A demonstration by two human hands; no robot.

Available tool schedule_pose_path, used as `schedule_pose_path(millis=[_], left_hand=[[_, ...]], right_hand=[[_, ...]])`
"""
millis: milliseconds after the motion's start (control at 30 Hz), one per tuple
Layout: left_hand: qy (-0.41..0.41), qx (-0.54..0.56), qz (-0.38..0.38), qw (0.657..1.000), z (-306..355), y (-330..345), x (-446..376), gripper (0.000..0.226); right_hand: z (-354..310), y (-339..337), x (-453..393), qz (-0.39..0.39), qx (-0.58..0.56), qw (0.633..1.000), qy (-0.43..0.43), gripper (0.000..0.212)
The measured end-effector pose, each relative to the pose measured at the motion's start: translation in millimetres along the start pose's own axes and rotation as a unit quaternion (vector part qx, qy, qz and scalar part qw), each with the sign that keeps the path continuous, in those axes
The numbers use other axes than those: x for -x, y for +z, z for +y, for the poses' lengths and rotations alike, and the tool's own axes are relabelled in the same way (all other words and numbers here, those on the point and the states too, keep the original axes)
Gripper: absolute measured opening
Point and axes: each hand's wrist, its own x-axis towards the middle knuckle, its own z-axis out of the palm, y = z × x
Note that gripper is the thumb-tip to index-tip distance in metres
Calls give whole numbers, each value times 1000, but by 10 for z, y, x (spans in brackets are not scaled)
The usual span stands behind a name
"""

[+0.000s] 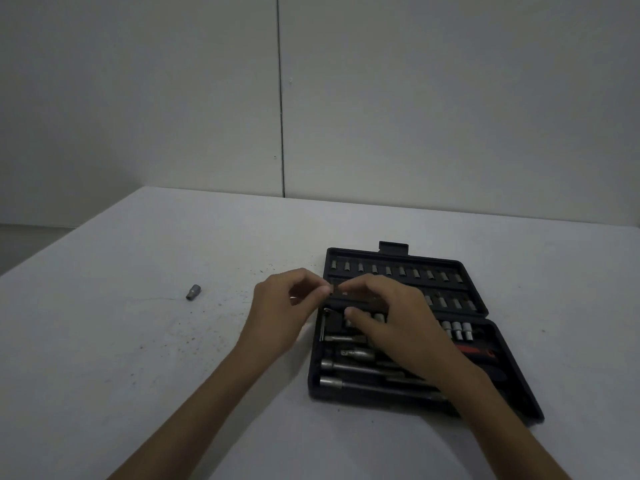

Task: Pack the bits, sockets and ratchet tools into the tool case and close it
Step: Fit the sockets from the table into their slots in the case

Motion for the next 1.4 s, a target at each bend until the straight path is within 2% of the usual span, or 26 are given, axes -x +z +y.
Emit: schedule_pose_path(millis=[333, 667, 900, 1133, 1400], left_hand=[[-21, 129, -43, 991, 200, 401, -29, 6], [-27, 157, -28, 987, 164, 464, 54, 7], [69, 71, -35, 995, 178, 435, 92, 8], [158, -63, -83, 982, 103, 447, 117, 13], [210, -151, -171, 951, 37, 473, 149, 45]], right_hand=[[138, -223, 200, 70, -73, 995, 4, 20], [124, -172, 218, 90, -21, 995, -25, 18], [111, -249, 243, 83, -29, 996, -2, 15], [157, -444, 280, 76, -29, 993, 88, 11], [298, -804, 348, 105, 25, 971, 215, 3]])
